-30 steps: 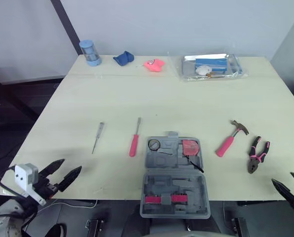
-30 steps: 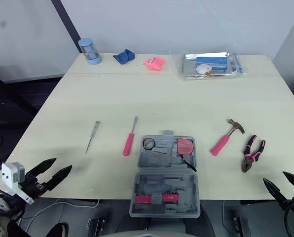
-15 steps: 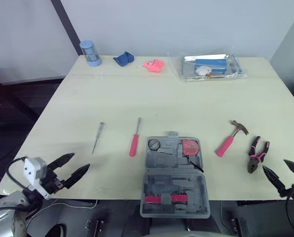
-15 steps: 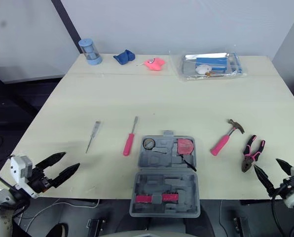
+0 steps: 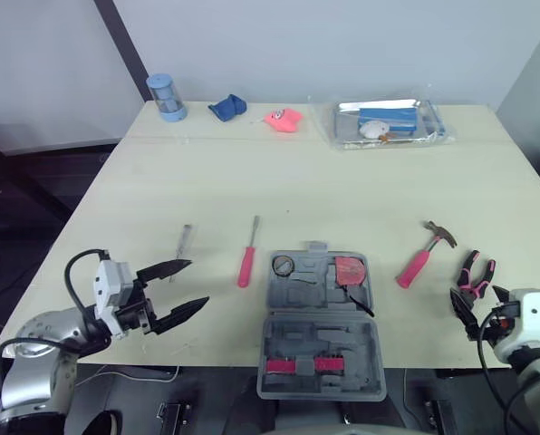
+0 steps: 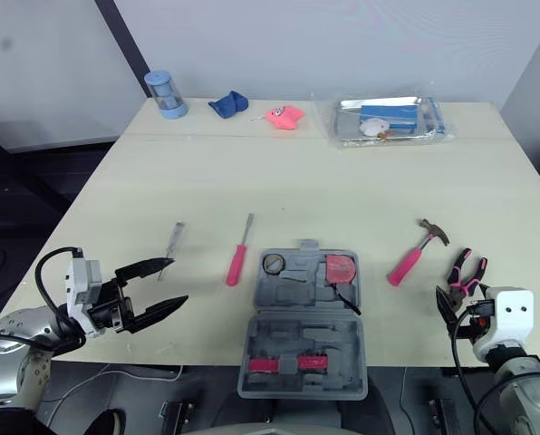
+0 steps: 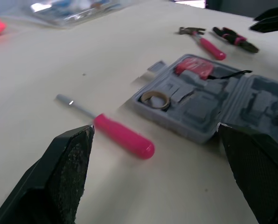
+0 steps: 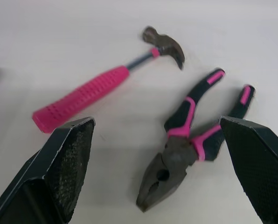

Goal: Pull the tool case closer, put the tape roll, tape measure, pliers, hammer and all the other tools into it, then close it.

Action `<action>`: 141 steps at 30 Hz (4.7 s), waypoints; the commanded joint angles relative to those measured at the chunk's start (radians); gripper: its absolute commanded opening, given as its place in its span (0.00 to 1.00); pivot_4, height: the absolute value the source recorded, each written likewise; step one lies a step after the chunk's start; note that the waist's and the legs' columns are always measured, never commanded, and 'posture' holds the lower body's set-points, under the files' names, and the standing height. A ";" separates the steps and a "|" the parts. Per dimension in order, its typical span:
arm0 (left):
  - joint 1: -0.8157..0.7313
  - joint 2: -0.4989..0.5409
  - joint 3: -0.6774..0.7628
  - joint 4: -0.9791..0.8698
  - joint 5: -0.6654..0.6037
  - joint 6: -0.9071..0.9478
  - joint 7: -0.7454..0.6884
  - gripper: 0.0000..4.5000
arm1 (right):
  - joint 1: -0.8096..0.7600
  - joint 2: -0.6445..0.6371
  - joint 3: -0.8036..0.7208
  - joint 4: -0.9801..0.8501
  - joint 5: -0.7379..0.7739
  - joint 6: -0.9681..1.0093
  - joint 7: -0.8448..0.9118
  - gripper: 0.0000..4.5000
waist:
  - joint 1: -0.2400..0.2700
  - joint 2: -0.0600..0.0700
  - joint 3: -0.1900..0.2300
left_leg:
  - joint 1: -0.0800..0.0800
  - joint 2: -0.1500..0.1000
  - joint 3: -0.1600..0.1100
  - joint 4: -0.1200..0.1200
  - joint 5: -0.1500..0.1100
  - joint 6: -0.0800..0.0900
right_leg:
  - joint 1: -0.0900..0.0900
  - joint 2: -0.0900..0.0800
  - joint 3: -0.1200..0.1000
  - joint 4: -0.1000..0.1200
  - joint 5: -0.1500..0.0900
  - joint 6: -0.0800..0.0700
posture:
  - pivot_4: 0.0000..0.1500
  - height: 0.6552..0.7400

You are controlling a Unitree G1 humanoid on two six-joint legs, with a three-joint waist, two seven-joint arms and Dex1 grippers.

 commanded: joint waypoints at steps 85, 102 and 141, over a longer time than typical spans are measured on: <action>-0.313 0.069 -0.186 -0.340 -0.193 0.247 -0.164 1.00 | -0.101 0.020 -0.055 0.072 -0.028 -0.024 -0.125 0.22 | -0.008 0.008 0.003 | 0.000 0.000 0.001 -0.001 0.000 0.000 | -0.001 0.000 0.001 0.001 0.000 0.000 | 1.00 1.00; -0.308 0.124 -0.136 -0.216 -0.154 0.165 -0.253 1.00 | -0.391 -0.548 0.266 -0.107 0.140 0.253 0.519 0.22 | -0.006 0.007 0.004 | -0.002 0.000 -0.001 0.001 0.000 0.000 | -0.001 0.001 0.000 0.000 0.000 0.000 | 1.00 1.00; -0.128 0.234 -0.075 -0.005 -0.084 -0.030 -0.300 1.00 | -1.049 -0.348 1.038 0.082 -0.301 0.490 0.679 0.22 | -0.005 0.004 0.007 | -0.012 0.000 -0.006 0.002 0.000 0.000 | -0.011 0.000 -0.007 0.003 0.000 0.000 | 1.00 1.00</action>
